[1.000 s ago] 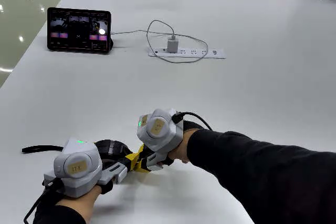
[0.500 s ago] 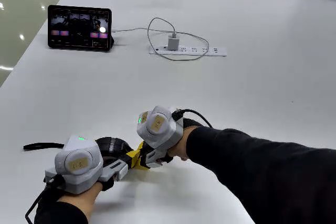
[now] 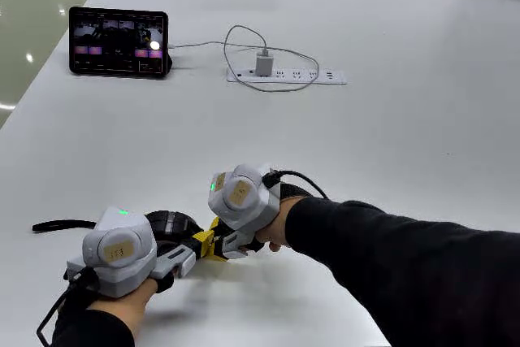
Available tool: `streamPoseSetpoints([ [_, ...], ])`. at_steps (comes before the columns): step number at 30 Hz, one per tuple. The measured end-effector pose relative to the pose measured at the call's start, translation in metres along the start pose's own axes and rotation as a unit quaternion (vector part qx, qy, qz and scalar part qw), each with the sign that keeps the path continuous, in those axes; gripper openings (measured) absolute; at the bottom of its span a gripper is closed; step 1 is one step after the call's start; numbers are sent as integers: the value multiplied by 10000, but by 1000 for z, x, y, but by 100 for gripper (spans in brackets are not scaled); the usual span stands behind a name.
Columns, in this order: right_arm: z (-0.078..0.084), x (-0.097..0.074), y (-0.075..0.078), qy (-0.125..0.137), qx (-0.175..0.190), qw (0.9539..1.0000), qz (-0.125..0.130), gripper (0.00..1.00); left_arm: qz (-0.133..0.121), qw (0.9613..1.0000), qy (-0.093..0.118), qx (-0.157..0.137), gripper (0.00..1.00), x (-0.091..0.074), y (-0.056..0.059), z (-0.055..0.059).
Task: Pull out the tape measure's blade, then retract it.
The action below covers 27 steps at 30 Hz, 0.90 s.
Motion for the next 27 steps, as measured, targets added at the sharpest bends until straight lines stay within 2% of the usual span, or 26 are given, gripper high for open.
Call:
streamPoseSetpoints([
  [6, 6, -4, -2, -30, -30, 9999, 96, 18, 36, 9999, -93, -14, 65, -2, 0, -2],
  [13, 13, -15, -5, 77, 118, 9997, 183, 17, 218, 9996, -138, -102, 64, -6, -3, -4],
  [18, 22, -23, -9, 105, 123, 9995, 281, 18, 262, 9995, -92, 157, 66, -11, -5, -9],
  [23, 32, -33, -10, 136, 192, 9989, 407, 20, 487, 9982, -191, 277, 68, -13, -4, -7],
  [27, 40, -44, -10, 276, 335, 9978, 500, 22, 634, 9967, -285, 409, 72, -16, -5, -6],
])
Point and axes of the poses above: the centre of the closed fingertips' face, and the gripper's own axes: x roughly forward along the fingers, y roughly to its right, z roughly out of its underside, the point moved 8 cm from there along -x, roughly backward along the fingers, and after that the axes turned 10 degrees about -y, right-handed, at the moved point
